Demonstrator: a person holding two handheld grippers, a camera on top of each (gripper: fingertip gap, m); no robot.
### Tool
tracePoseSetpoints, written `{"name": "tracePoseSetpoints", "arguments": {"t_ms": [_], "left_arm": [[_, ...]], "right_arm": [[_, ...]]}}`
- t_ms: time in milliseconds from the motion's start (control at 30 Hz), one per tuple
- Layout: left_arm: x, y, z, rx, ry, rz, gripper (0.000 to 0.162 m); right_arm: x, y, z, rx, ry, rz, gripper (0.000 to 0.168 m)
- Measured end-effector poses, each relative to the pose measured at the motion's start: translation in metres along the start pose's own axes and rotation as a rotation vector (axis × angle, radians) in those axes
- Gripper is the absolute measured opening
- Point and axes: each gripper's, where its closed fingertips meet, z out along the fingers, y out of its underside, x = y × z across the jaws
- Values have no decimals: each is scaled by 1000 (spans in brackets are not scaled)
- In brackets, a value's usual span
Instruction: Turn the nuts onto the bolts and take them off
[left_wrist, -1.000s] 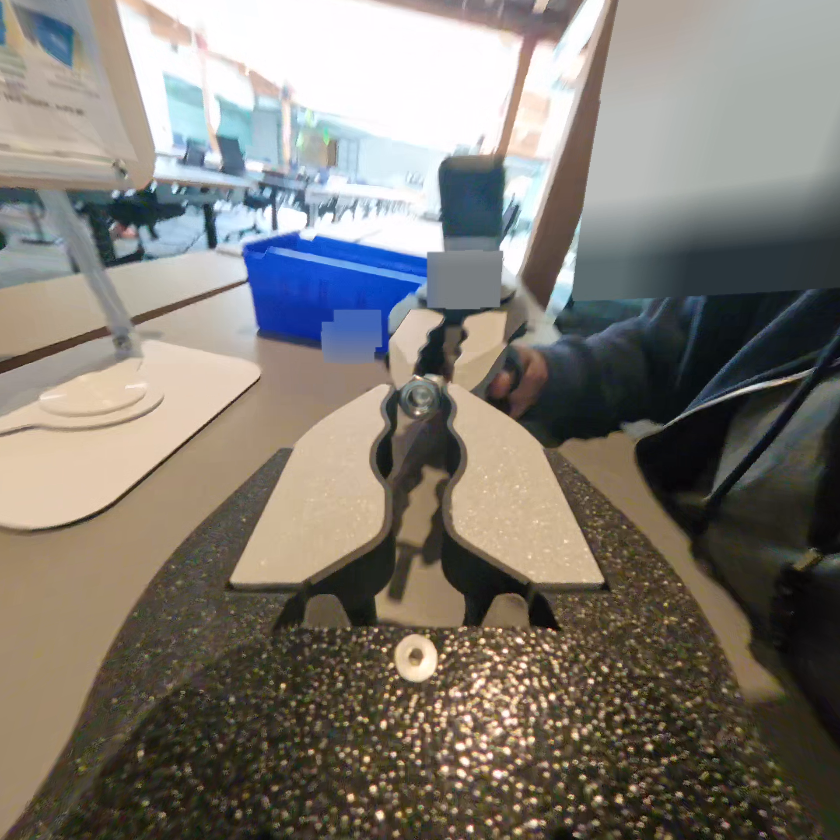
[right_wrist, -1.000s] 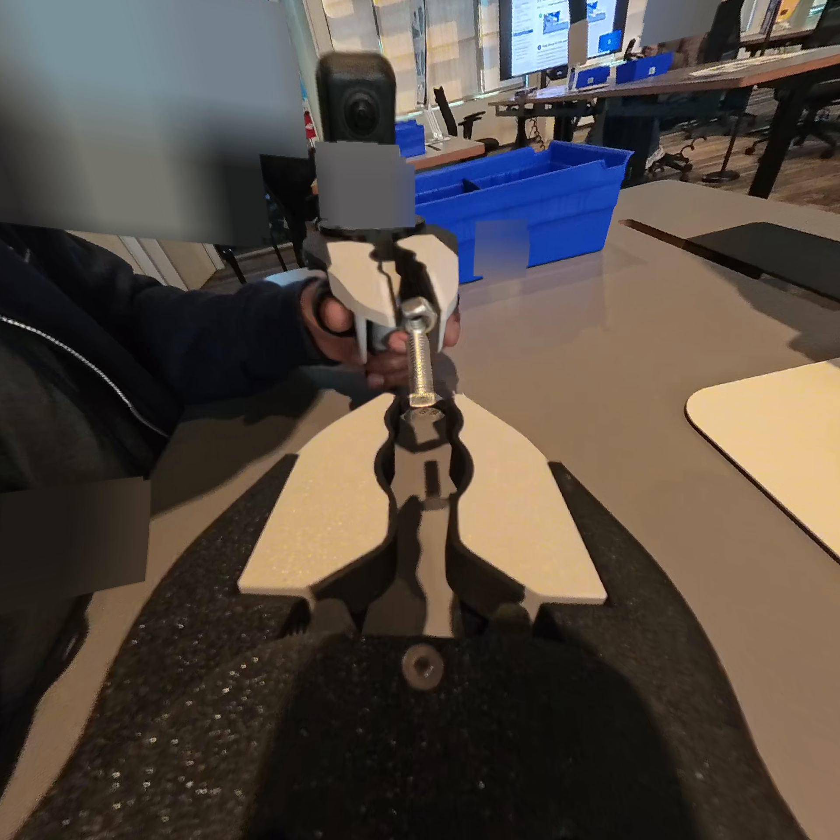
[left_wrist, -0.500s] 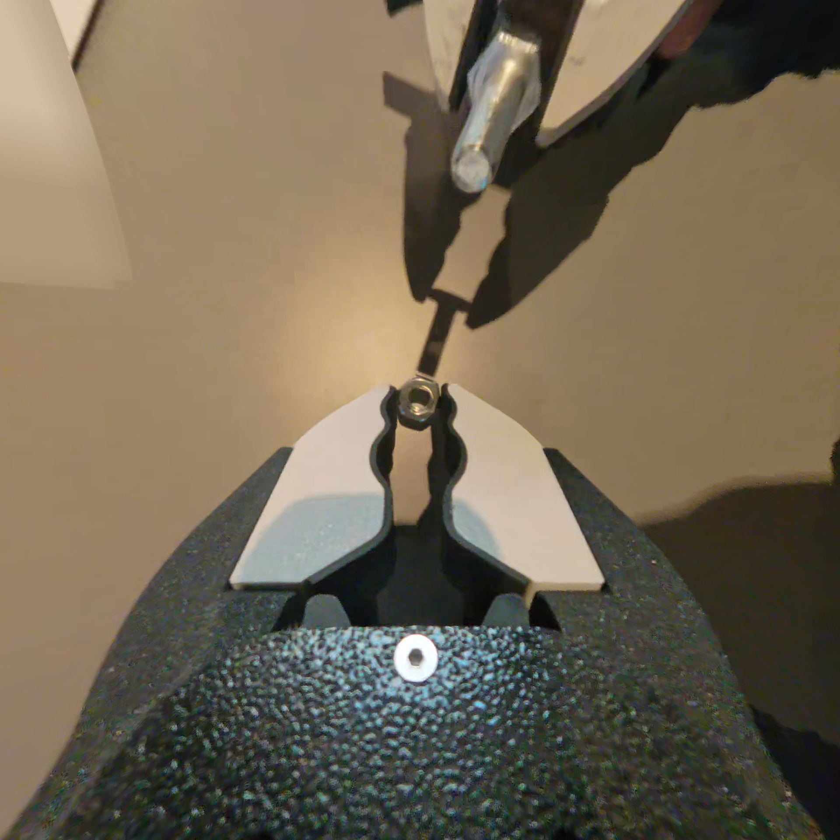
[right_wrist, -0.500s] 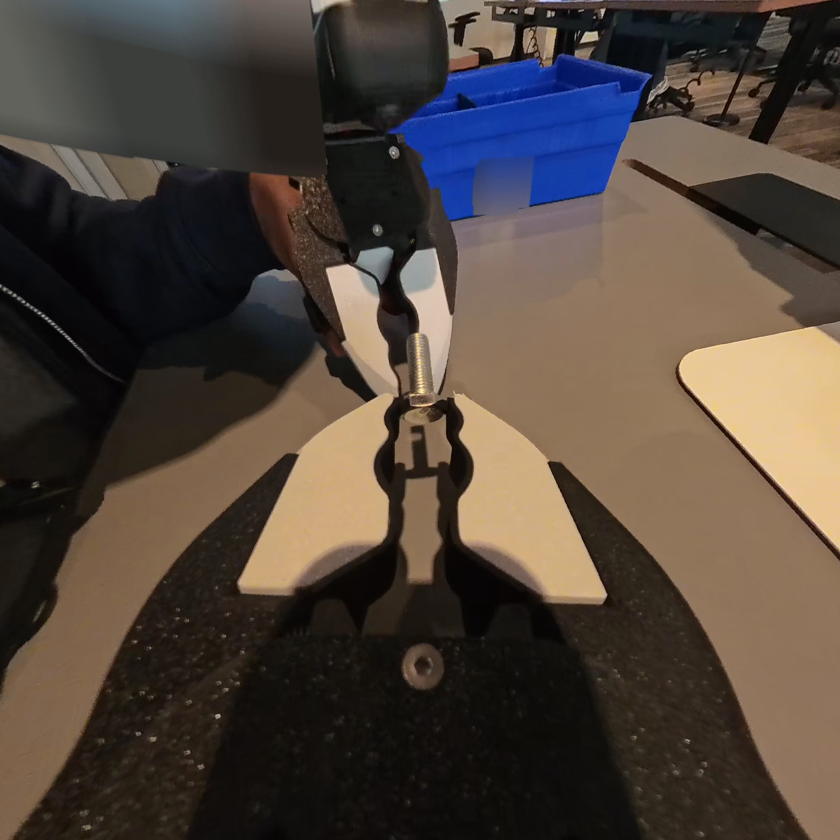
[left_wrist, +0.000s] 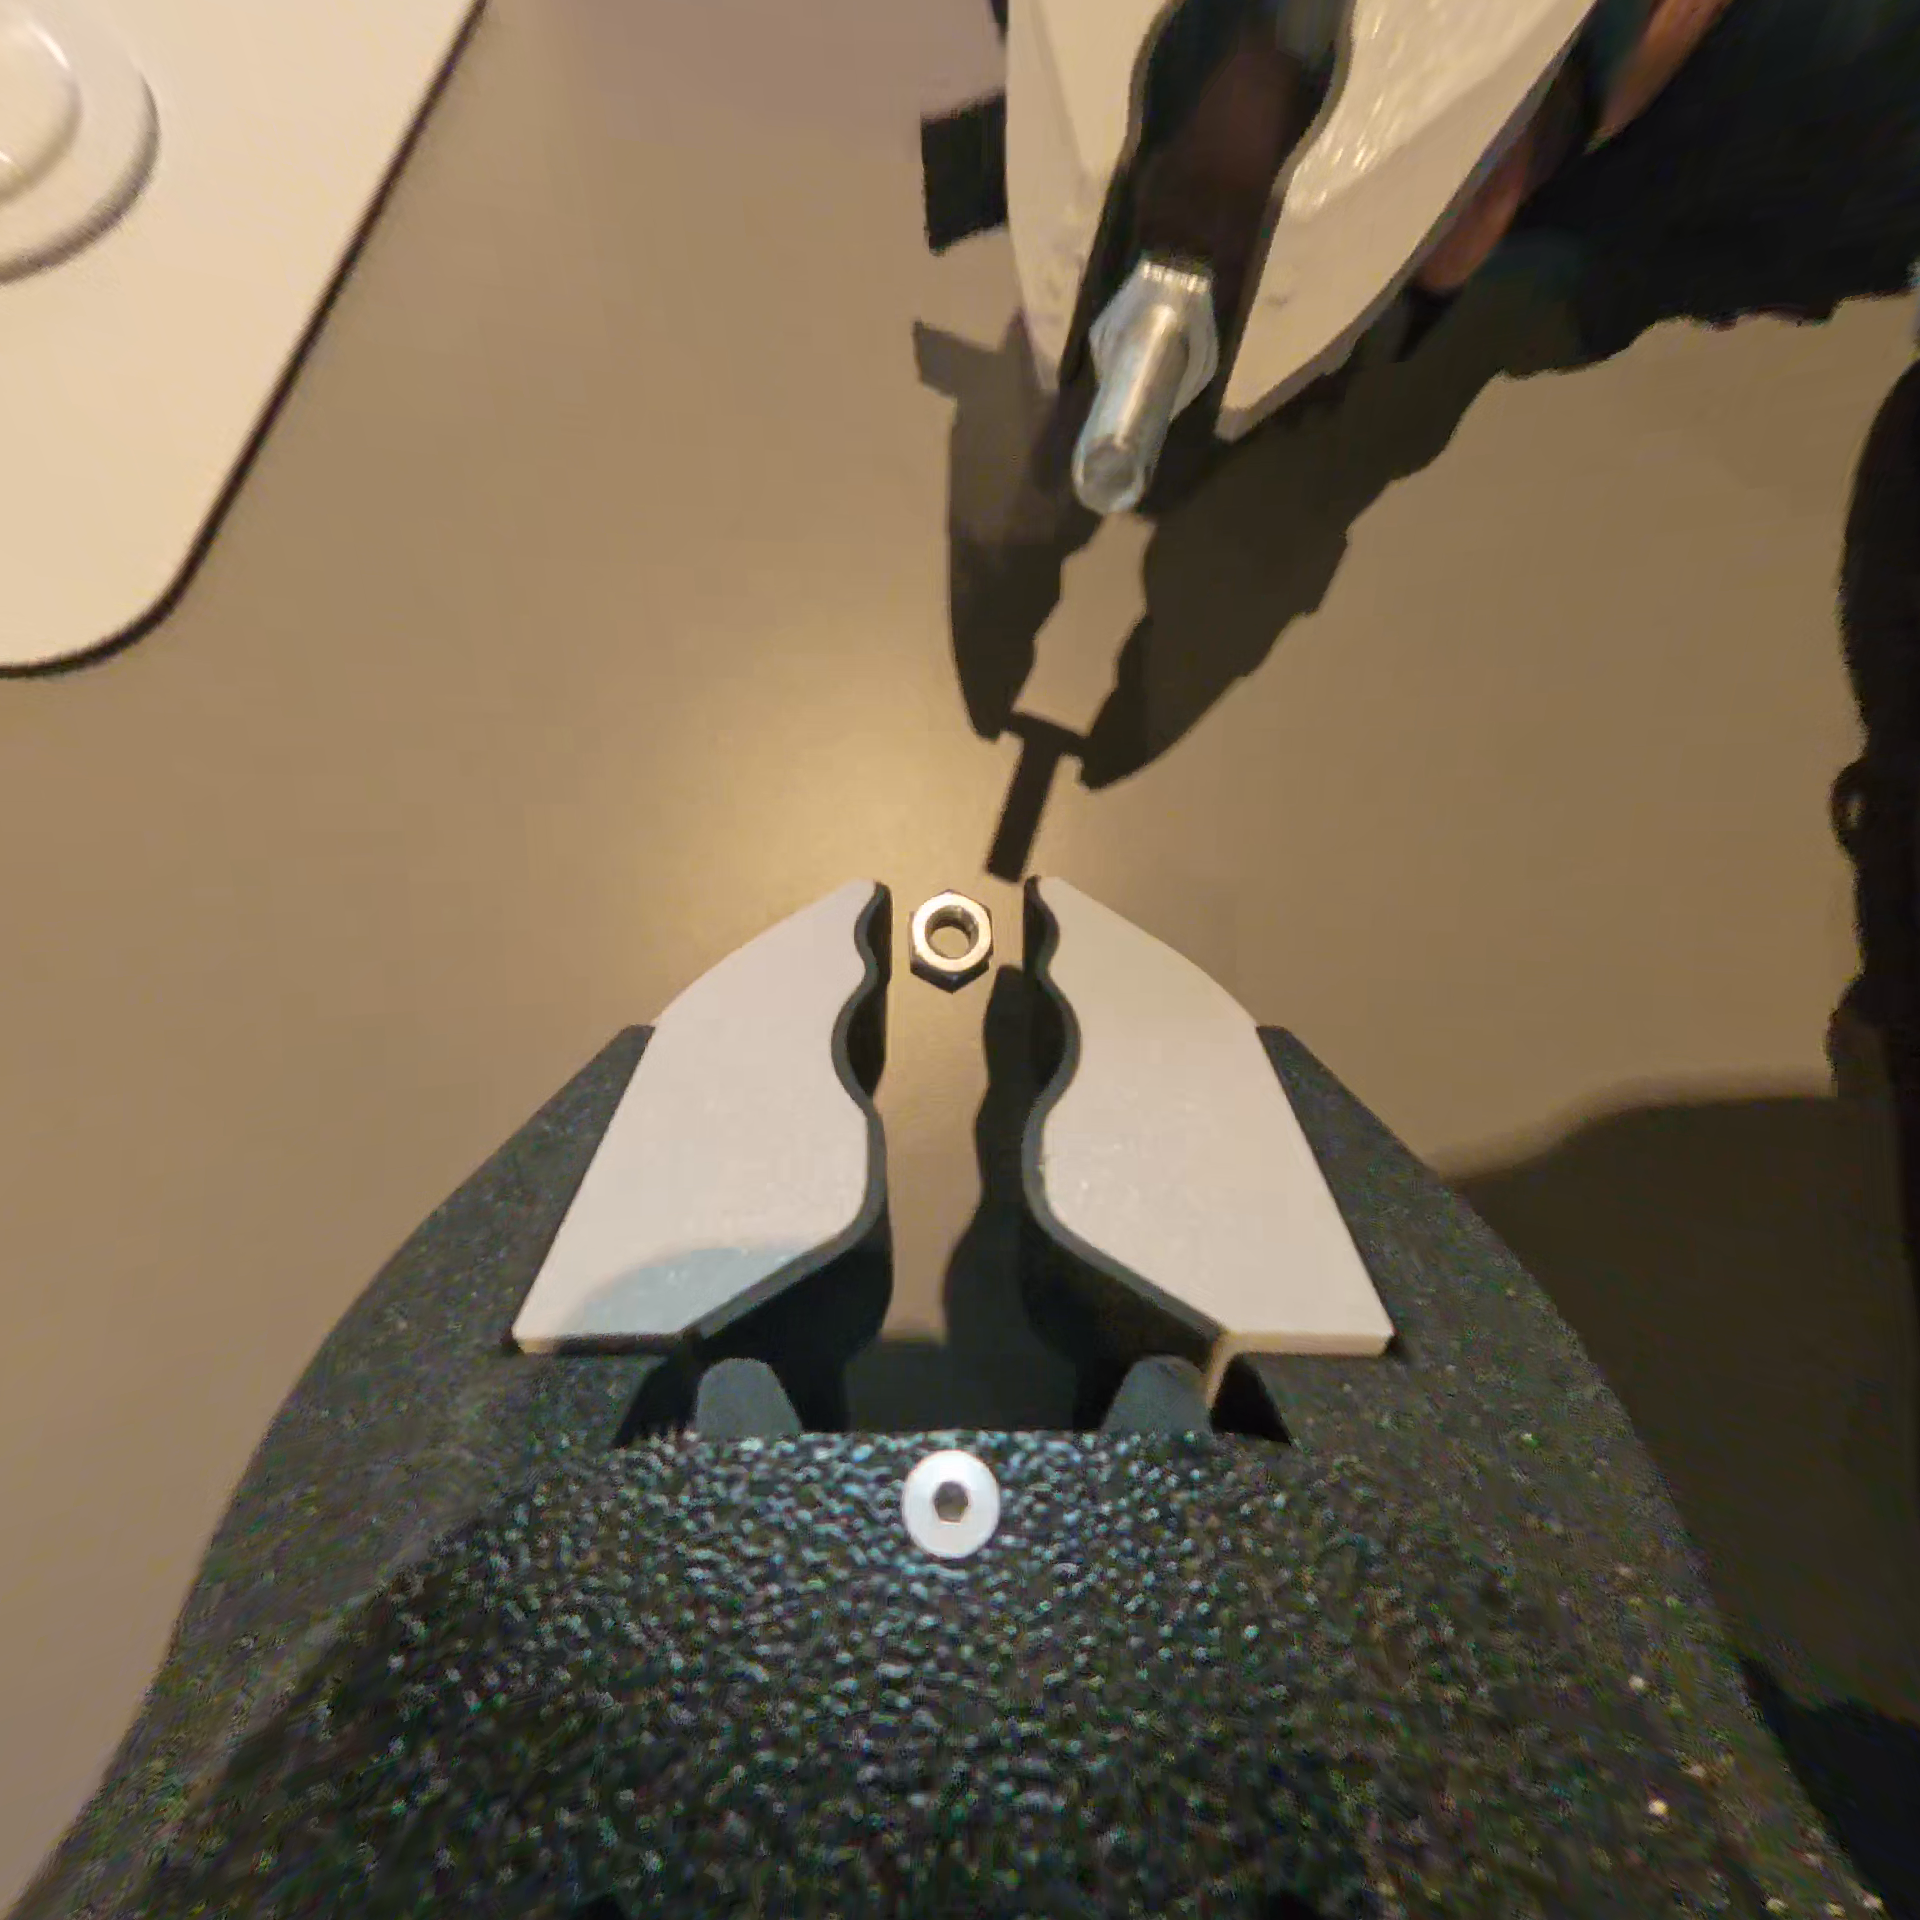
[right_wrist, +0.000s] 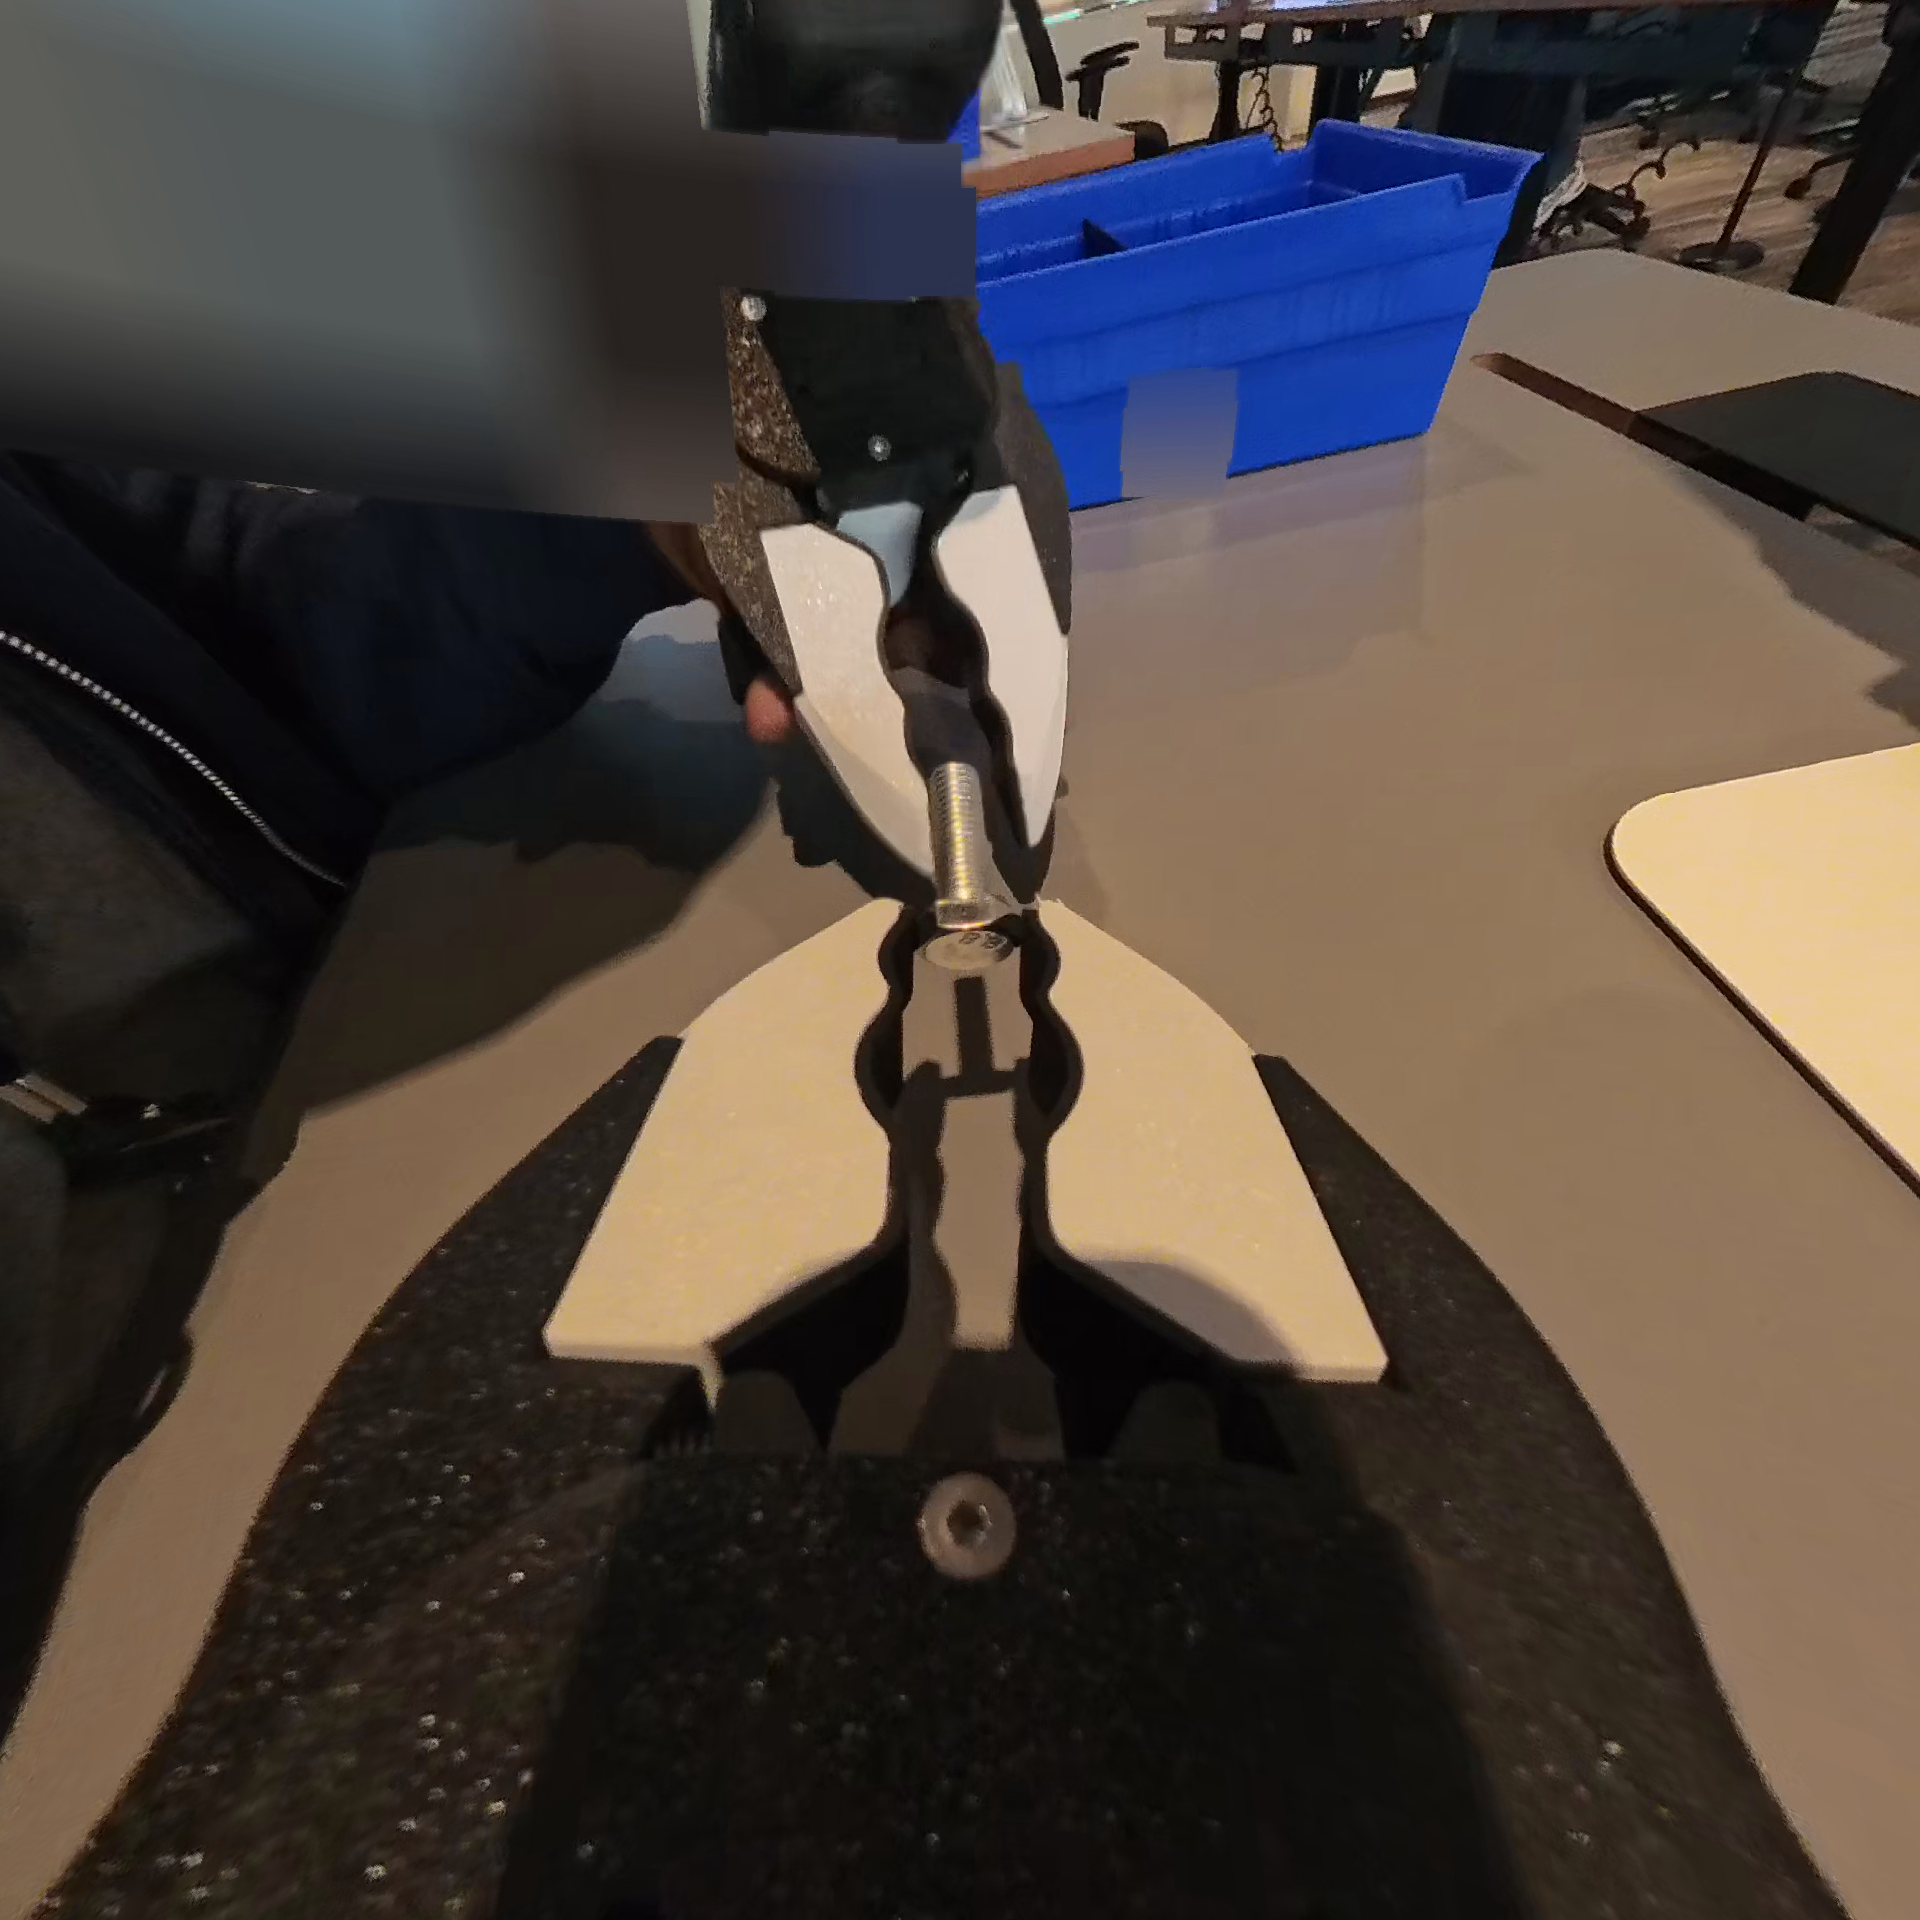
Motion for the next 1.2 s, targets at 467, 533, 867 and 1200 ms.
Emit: {"name": "tracePoseSetpoints", "arguments": {"t_ms": [467, 533, 867, 1200], "left_arm": [[26, -73, -16, 499, 92, 97, 17], [27, -74, -16, 500, 86, 108, 15], [28, -70, -14, 485, 81, 133, 10], [29, -76, -16, 539, 112, 107, 9]], "right_arm": [[-7, -8, -3, 42, -39, 13, 18], [-8, -7, -2, 33, -39, 7, 18], [-8, -6, 0, 23, -38, 3, 18], [-8, -11, -3, 69, -42, 27, 18]]}}
